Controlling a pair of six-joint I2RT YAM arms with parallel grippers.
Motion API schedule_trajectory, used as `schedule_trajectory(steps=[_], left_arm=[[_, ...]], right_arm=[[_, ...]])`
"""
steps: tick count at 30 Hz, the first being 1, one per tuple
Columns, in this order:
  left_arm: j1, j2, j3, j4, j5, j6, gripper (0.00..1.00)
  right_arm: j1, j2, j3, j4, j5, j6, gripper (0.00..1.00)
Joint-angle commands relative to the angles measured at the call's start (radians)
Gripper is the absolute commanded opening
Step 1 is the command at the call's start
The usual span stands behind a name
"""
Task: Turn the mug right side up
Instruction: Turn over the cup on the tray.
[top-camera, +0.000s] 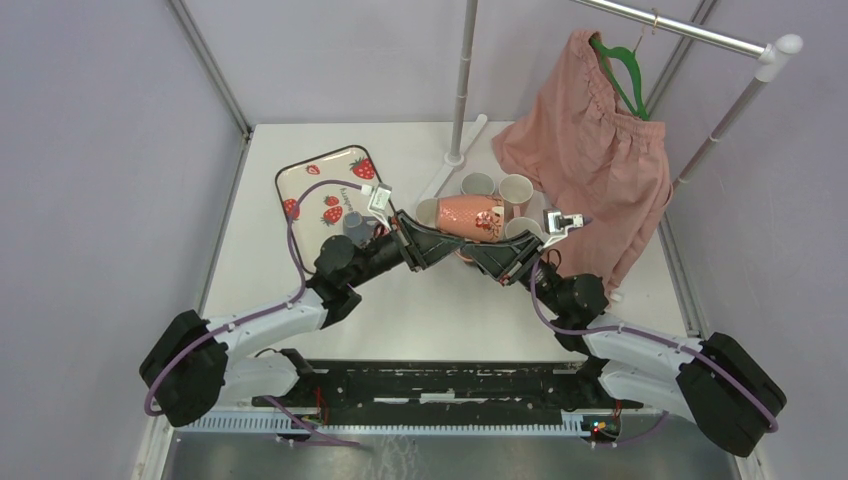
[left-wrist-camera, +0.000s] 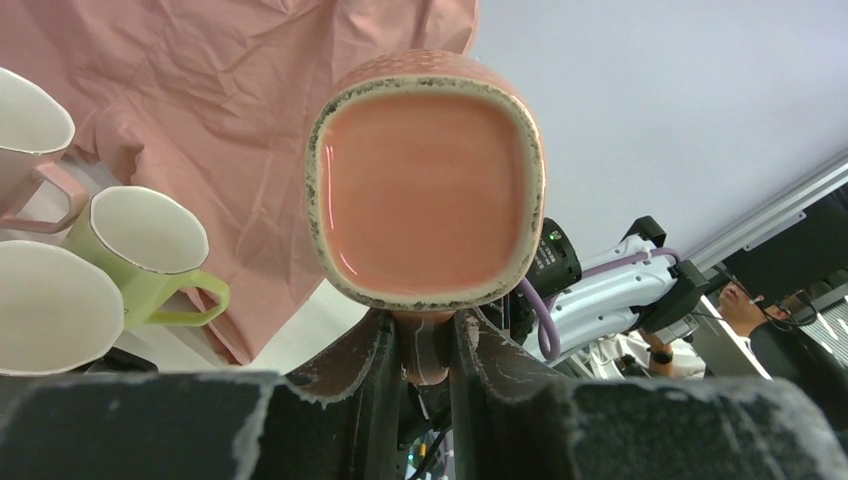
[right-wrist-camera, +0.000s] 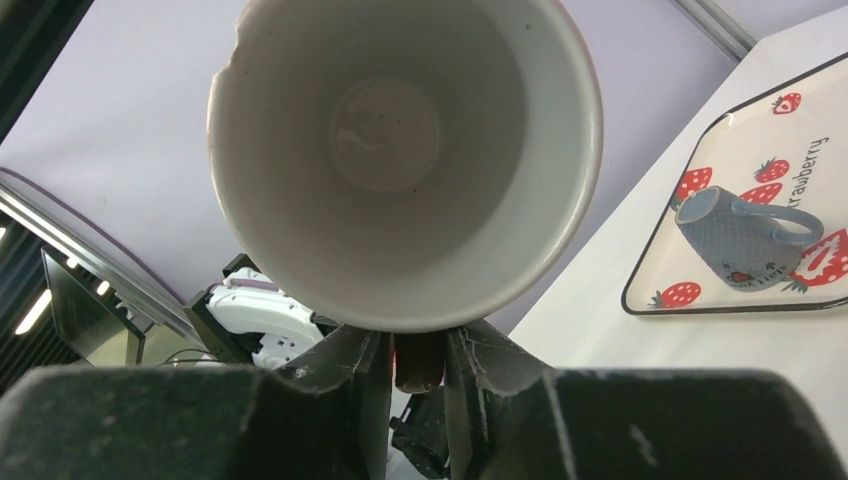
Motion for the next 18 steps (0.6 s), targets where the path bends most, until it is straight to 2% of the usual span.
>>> schedule_trajectory(steps=[1, 3, 7, 13, 14, 18], left_arm=[[-0.013, -0.002, -0.004, 0.102, -0.015, -0.001, 0.02], [-0.014, -0.003, -0.01, 0.095, -0.02, 0.005, 0.03], [-0.015, -0.005, -0.019, 0.089, -0.027, 0.011, 0.16], [-0.019, -0.029, -0.015, 0.006, -0.056, 0.052, 0.37], [-0.019, -0.037, -0.013, -0.014, -0.064, 0.063, 0.47], [-0.019, -0.063, -0.02, -0.092, -0.1, 0.112, 0.54]], right_arm=[[0.0, -0.029, 0.041, 0.043, -0.015, -0.023, 0.22], [0.0, -0.041, 0.046, 0.019, -0.011, -0.039, 0.15], [0.001, -0.074, 0.052, -0.057, 0.007, -0.081, 0.01], [0.001, -0.137, 0.055, -0.15, 0.041, -0.144, 0.0], [0.001, -0.144, 0.056, -0.158, 0.042, -0.151, 0.0], [0.001, -0.162, 0.059, -0.175, 0.044, -0.173, 0.0]])
